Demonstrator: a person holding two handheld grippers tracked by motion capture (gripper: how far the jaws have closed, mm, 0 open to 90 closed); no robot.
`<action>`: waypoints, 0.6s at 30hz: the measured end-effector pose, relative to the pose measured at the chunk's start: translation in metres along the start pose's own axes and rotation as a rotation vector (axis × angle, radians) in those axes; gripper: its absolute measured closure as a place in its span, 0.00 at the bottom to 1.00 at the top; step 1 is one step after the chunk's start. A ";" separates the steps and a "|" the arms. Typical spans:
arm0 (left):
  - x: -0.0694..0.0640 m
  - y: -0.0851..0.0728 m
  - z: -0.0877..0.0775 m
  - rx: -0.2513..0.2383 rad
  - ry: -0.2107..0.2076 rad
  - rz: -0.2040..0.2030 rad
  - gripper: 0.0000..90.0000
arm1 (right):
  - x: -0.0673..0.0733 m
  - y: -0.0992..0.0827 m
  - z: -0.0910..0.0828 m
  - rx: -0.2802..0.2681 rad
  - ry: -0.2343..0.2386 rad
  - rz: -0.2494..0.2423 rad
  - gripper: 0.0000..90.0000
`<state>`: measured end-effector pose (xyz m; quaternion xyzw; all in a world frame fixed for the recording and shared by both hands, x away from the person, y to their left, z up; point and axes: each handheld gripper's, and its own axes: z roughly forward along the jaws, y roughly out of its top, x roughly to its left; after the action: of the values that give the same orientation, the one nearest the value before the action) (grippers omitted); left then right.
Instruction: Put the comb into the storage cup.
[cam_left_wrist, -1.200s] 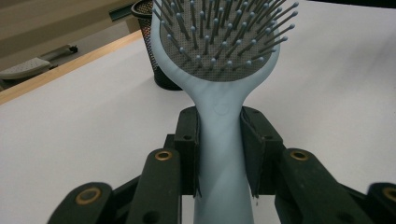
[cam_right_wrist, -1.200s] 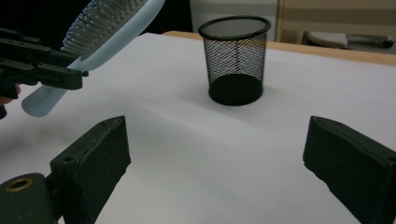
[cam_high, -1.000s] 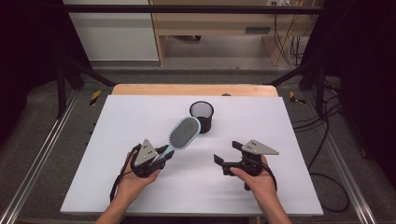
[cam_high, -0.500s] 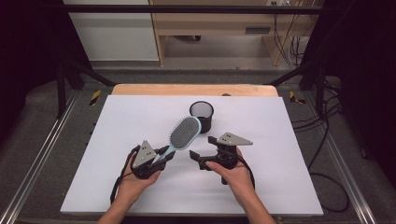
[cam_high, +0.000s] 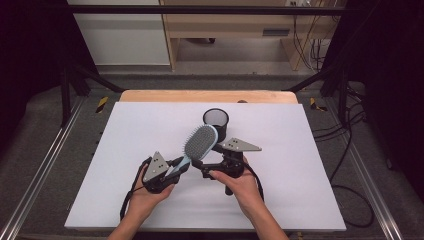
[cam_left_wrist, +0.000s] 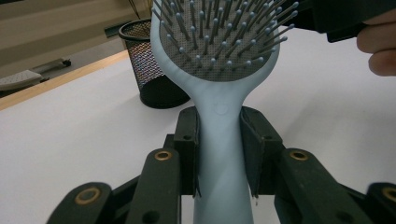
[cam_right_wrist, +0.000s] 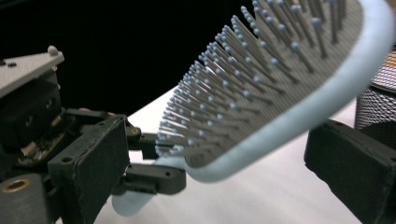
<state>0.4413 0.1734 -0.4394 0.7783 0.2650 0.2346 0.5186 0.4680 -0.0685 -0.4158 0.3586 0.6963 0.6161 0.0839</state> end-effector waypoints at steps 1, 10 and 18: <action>-0.001 0.000 0.000 -0.004 0.001 0.000 0.77 | 0.000 0.000 0.000 0.000 0.000 0.000 0.08; -0.004 0.001 0.000 -0.018 -0.006 0.005 0.77 | 0.004 0.007 0.008 -0.005 0.018 0.020 0.09; -0.005 0.001 0.000 -0.026 -0.009 0.003 0.77 | 0.002 0.008 0.010 -0.013 0.025 0.037 0.13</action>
<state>0.4377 0.1698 -0.4385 0.7731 0.2584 0.2353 0.5293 0.4755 -0.0591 -0.4104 0.3633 0.6866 0.6263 0.0662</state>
